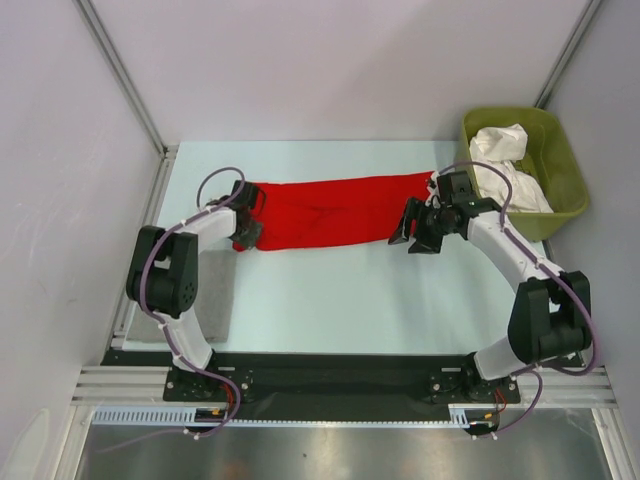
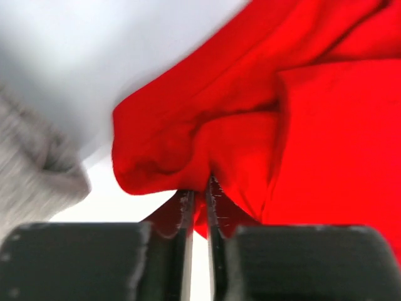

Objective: Fold and stack the t-shirts
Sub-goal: Fold the tshirt

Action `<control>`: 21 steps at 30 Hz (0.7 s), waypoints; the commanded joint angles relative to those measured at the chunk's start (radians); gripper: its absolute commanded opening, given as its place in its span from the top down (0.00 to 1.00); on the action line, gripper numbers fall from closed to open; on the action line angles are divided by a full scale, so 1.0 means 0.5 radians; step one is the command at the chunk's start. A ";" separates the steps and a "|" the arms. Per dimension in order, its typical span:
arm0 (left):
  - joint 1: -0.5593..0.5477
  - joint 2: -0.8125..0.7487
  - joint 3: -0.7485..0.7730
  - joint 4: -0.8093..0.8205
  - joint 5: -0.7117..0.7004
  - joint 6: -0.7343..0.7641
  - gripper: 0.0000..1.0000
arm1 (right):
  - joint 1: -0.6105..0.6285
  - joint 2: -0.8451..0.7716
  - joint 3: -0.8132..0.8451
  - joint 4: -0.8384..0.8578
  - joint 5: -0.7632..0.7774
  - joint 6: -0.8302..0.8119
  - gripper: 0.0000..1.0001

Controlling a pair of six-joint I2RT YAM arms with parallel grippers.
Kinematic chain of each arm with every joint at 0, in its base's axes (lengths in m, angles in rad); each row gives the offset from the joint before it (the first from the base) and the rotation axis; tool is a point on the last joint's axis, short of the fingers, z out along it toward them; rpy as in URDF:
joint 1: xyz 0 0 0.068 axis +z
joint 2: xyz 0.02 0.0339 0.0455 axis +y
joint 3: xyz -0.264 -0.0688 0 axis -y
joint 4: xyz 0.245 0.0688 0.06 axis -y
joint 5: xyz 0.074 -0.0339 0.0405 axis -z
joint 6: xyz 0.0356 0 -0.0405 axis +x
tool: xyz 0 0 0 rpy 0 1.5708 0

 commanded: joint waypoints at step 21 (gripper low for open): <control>0.539 0.686 1.253 0.201 -0.349 1.085 0.89 | -0.184 1.567 1.716 0.251 0.361 -0.356 0.34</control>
